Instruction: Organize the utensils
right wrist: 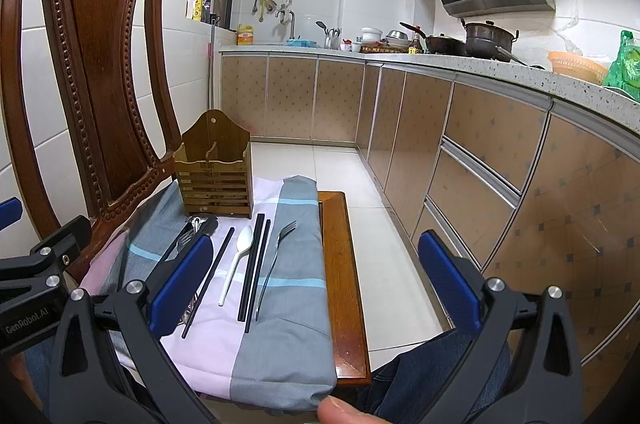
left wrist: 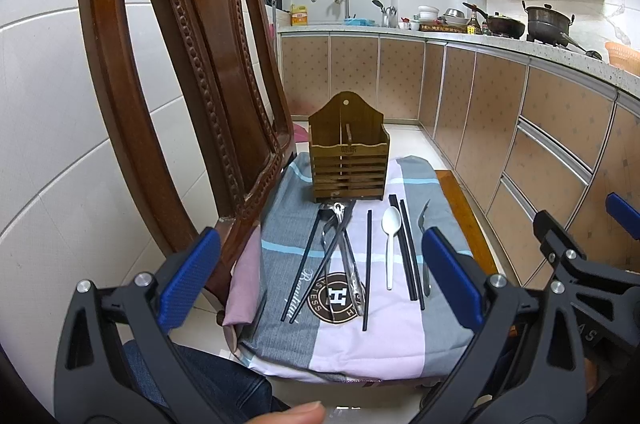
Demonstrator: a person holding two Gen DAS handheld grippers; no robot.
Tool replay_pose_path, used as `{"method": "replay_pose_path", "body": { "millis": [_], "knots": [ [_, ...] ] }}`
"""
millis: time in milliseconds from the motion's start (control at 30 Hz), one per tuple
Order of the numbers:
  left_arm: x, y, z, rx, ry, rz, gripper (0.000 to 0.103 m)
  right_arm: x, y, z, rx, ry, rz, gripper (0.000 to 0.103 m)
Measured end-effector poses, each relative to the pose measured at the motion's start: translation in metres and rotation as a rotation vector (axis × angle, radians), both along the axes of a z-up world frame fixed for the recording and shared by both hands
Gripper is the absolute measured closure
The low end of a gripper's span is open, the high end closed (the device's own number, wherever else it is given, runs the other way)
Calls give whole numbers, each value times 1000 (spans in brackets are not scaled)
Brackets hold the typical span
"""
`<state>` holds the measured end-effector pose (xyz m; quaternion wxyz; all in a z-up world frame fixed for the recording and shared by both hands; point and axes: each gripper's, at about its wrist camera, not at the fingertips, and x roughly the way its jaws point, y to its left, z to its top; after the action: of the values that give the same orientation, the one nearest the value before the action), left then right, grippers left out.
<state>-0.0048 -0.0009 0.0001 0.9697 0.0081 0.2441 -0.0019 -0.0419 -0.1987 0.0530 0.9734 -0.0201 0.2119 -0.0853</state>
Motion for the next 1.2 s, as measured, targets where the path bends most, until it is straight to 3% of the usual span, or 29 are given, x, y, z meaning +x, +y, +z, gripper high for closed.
{"method": "replay_pose_path", "body": {
  "millis": [1200],
  "knots": [
    [0, 1, -8, -8, 9, 5, 4, 1, 6, -11, 4, 13, 9, 3]
  ]
}}
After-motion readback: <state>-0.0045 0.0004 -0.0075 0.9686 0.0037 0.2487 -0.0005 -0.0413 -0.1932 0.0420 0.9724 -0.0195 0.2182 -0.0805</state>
